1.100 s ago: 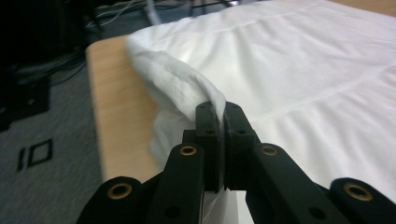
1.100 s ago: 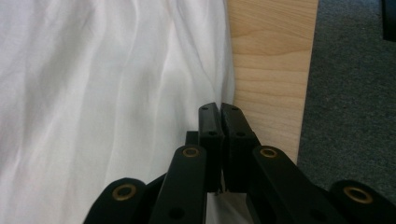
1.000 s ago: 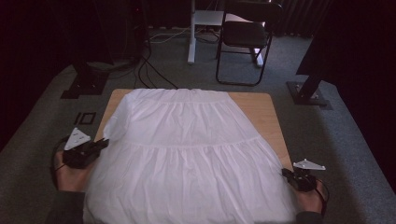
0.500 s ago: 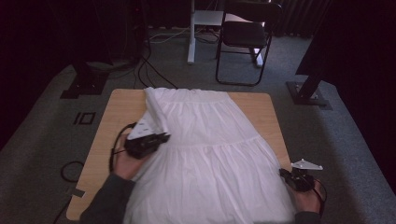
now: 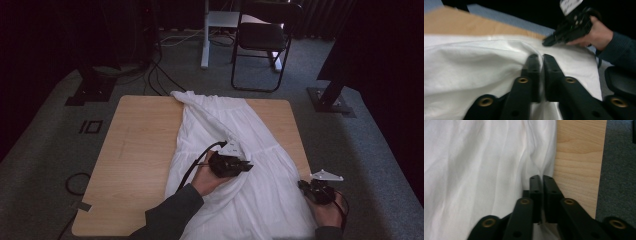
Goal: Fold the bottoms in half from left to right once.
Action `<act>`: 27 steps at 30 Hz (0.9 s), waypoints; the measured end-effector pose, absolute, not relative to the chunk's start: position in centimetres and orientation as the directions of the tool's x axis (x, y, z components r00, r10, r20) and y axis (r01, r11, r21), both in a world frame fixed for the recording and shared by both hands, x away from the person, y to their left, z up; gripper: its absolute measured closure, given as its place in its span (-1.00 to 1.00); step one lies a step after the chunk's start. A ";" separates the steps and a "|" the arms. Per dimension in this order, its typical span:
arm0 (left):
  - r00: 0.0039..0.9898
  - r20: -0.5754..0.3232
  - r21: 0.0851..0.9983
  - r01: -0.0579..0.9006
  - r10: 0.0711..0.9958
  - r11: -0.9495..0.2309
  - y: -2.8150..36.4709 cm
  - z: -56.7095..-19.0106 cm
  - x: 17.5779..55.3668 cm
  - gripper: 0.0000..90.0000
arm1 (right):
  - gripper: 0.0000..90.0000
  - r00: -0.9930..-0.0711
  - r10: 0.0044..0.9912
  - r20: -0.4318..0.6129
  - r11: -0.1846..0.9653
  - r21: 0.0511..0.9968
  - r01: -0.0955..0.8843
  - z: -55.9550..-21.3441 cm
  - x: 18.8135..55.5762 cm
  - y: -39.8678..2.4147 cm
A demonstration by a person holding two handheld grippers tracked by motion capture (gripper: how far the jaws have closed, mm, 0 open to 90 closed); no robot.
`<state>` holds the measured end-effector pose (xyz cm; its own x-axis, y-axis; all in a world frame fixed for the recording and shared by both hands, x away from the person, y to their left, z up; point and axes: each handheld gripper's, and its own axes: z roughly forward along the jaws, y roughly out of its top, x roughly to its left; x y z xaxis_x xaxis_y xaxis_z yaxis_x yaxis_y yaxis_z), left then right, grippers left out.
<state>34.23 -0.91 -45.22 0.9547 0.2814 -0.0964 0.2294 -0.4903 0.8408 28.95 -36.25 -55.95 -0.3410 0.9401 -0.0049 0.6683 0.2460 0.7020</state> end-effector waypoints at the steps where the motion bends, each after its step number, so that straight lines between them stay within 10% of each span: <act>1: 0.949 -0.100 0.838 0.242 0.299 -0.489 -0.6 -45.6 34.4 0.65 | 0.51 -0.333 0.943 -0.015 0.247 0.701 0.669 -55.8 29.0 -36.1; 8: 0.880 -0.094 0.854 0.312 0.466 -0.416 6.1 -45.1 34.7 0.25 | -0.06 -0.334 0.941 -0.052 0.256 0.757 0.601 -52.3 29.4 -33.1; 20: 0.663 -0.010 0.777 0.476 0.748 -0.412 18.2 -49.1 32.7 0.08 | 0.47 -0.560 0.827 -0.042 0.377 0.781 0.498 -49.3 32.9 -24.1; 27: 0.614 -0.046 0.729 0.560 0.788 -0.393 19.1 -51.9 32.3 -0.17 | -0.19 -0.506 0.859 0.070 0.292 0.746 0.599 -50.7 36.5 -22.7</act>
